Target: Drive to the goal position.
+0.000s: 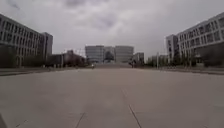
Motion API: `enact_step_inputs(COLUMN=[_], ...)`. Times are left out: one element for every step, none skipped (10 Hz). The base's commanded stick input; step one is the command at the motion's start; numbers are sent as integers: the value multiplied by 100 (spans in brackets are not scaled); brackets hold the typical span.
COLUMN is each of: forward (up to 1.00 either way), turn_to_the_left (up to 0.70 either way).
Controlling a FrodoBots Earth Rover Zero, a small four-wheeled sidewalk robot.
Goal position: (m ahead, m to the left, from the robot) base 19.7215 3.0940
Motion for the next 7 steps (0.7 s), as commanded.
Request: enact_step_inputs(forward=[70,70,70,70,70,70,70], turn_to_the_left=[-1,-1,-1,-1,-1,-1,-1])
